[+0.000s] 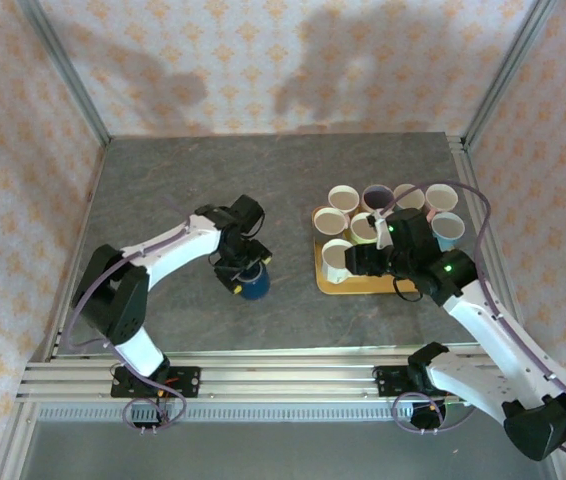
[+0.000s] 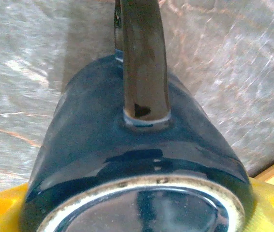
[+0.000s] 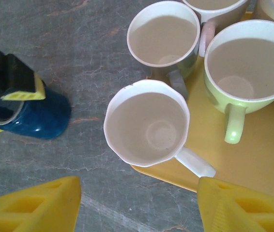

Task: Turn the mug right side up

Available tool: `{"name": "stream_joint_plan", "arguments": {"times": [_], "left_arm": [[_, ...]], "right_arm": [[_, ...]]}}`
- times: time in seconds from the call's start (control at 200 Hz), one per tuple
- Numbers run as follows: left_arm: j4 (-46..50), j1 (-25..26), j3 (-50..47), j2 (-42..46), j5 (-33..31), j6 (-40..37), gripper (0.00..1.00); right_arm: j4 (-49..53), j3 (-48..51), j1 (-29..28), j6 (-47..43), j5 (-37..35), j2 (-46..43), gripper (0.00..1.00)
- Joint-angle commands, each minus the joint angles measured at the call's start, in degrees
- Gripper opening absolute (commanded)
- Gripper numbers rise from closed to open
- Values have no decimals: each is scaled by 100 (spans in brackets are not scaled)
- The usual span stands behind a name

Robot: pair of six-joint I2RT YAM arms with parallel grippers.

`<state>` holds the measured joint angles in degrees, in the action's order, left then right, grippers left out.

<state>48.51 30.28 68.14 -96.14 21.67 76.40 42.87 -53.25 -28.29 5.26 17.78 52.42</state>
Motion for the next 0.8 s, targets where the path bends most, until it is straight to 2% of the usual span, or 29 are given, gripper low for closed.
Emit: {"name": "stream_joint_plan", "arguments": {"times": [0.0,0.135,0.21,0.49,0.691,0.796], "left_arm": [[-113,-99,297,-358,149,902,70],[-313,-128,634,-635,-119,1462,71],[-468,-169,741,-723,-228,1755,75],[-956,-297,1056,-1181,9,2215,89],[-838,-349,1460,-1289,44,1841,100],[-812,-352,1571,-1248,173,1464,100]], "right_arm": [[-86,-10,12,160,-120,-175,64],[-121,36,16,92,-22,-78,64],[-122,26,10,42,50,1,64],[-123,-10,17,-32,104,-51,65],[-3,12,32,-69,50,-219,65],[18,8,42,-55,34,-233,65]]}}
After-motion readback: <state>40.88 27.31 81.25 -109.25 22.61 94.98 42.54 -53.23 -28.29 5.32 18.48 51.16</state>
